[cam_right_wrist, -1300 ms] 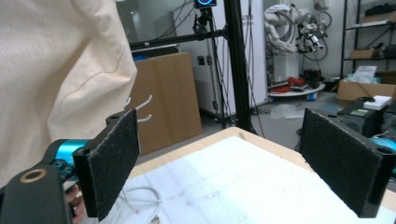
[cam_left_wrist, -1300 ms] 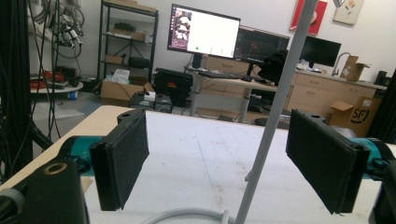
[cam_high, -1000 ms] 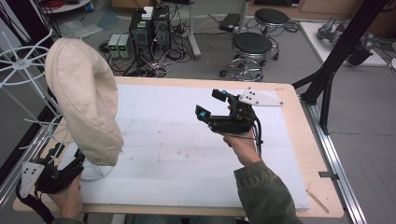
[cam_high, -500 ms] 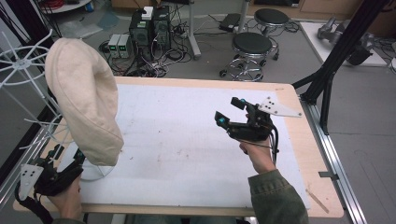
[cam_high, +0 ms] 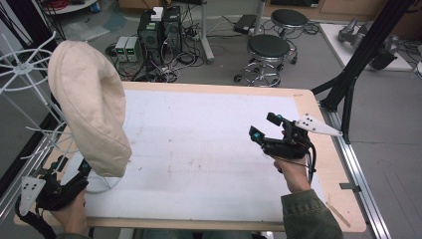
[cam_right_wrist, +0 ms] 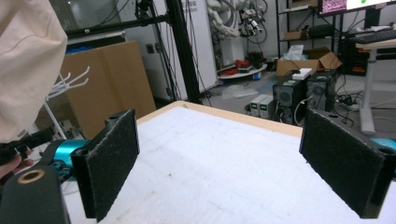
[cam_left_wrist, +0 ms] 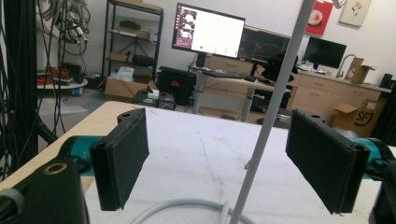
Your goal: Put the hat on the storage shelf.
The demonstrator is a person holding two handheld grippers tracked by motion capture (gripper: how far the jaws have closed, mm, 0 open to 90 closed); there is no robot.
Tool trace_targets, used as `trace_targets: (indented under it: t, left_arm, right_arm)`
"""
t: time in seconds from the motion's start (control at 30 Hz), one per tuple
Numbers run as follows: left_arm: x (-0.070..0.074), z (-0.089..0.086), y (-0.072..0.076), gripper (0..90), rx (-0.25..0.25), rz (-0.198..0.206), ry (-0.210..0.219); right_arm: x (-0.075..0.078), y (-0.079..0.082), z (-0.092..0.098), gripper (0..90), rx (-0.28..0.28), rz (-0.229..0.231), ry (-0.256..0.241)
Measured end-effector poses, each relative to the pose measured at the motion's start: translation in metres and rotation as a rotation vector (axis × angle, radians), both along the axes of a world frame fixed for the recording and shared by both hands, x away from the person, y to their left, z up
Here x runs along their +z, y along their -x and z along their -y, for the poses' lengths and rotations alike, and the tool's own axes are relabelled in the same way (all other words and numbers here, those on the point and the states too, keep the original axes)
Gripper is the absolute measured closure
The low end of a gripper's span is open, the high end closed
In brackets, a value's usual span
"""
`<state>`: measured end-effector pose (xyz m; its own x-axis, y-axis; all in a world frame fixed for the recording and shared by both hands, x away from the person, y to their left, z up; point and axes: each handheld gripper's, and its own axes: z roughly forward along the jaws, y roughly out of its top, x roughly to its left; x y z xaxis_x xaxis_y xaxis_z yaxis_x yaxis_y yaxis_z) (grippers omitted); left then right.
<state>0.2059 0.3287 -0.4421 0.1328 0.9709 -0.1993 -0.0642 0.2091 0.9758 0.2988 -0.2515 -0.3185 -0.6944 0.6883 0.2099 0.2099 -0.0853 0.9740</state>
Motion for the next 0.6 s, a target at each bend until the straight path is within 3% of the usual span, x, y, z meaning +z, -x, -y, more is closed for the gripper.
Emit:
trace_targets:
  t: [0.23, 0.43, 0.6]
  left_arm:
    - [0.0, 0.0, 0.001, 21.3, 0.001, 0.001, 0.001]
    - [0.0, 0.0, 0.002, 21.4, 0.002, 0.002, 0.007]
    - [0.0, 0.0, 0.003, 21.3, 0.001, 0.001, 0.009]
  right_arm:
    - [-0.013, 0.011, 0.018, 11.1, -0.061, -0.048, 0.04]
    - [-0.033, 0.025, 0.035, 10.2, -0.176, -0.108, 0.069]
    - [-0.048, 0.033, 0.047, 10.2, -0.264, -0.122, 0.079]
